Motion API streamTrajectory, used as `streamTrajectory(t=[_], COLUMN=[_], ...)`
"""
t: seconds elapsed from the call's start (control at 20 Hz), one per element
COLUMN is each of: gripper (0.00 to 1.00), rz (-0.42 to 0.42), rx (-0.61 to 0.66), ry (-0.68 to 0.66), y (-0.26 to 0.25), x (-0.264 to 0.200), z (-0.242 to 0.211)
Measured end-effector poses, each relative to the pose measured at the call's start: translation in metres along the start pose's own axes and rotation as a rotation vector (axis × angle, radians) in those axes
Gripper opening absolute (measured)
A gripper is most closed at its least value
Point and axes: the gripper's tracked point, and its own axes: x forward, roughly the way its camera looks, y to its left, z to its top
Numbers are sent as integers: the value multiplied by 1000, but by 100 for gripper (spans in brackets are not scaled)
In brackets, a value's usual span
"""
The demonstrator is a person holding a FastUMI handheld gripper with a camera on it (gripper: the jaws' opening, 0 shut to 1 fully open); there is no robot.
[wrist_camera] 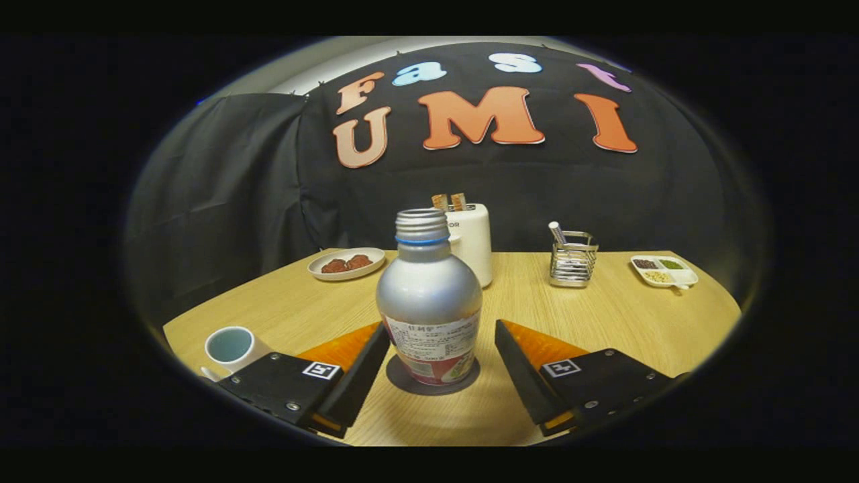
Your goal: Take the bottle from table, then pour the juice into the cup, finally place the bottle on the coaster
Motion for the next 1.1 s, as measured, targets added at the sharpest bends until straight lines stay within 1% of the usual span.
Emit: streamTrajectory(t=[0.1,0.35,0.45,0.55,0.75,0.95,1.1], gripper=[96,97,96,97,97,96,96], rz=[-8,-14,-21,-10,-2,-31,-92], rx=[-16,-44,-60,-61,-42,-36,-49], ry=[-30,-143,-140,-149,-246,-345,-380], y=[-5,-9,-11,-8,-8,-20,-36], x=[-13,-41,-46,-56,-88,-134,-168], z=[13,46,44,47,83,124,144])
